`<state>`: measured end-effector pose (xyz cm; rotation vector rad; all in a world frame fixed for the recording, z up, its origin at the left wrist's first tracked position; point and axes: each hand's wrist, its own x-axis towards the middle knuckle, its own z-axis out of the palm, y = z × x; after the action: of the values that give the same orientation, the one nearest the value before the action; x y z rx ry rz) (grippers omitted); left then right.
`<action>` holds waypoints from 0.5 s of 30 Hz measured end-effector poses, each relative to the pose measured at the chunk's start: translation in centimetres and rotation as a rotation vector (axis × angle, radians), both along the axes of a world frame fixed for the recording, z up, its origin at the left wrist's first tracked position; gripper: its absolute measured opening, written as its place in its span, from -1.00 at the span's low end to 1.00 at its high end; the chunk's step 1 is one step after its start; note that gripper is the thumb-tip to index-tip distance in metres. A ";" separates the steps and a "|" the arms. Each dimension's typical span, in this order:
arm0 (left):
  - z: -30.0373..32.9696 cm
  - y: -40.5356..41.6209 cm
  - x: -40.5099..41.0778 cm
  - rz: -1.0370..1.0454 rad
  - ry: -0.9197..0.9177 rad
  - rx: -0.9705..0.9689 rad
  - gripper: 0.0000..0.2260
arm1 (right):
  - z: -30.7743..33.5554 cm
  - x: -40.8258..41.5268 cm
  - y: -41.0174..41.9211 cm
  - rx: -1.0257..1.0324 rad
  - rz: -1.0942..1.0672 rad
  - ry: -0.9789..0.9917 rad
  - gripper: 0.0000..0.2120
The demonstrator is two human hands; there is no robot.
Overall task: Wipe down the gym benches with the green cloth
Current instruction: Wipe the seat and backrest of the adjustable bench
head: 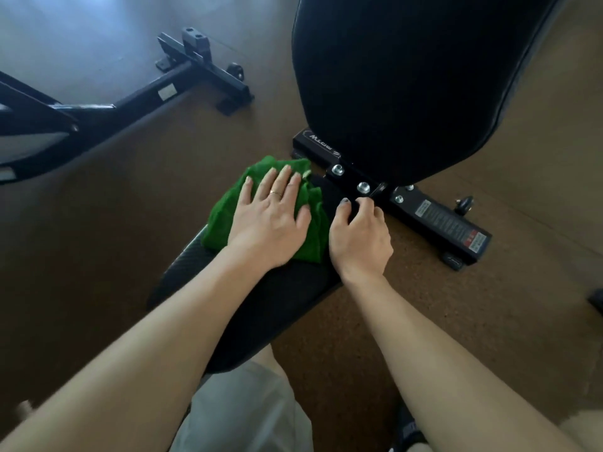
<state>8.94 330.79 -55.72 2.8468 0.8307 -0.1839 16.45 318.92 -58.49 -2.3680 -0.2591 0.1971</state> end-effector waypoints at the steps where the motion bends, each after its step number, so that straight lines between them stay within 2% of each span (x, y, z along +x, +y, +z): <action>1: 0.4 -0.9 -1.9 -0.025 0.017 -0.002 -0.39 | 0.1 0.0 0.0 0.006 -0.006 0.009 -0.55; 4: 1.2 -3.0 -7.6 -0.088 0.040 0.008 -0.36 | 0.0 -0.1 0.1 0.001 -0.022 0.010 -0.54; 6: 1.2 -2.7 -8.4 -0.098 0.034 0.014 -0.35 | -0.1 -0.1 0.3 -0.014 -0.035 -0.005 -0.55; 11: 0.0 -0.2 -2.6 -0.076 -0.006 0.043 -0.33 | -0.7 0.0 0.7 -0.077 -0.069 -0.077 -0.59; 15: -1.1 1.8 2.7 -0.002 -0.038 0.019 -0.40 | -0.8 -0.1 0.8 -0.078 -0.085 -0.112 -0.65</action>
<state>11.67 332.60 -56.78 2.8590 0.8268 -0.1229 16.35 319.71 -59.29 -2.4654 -0.2070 0.0345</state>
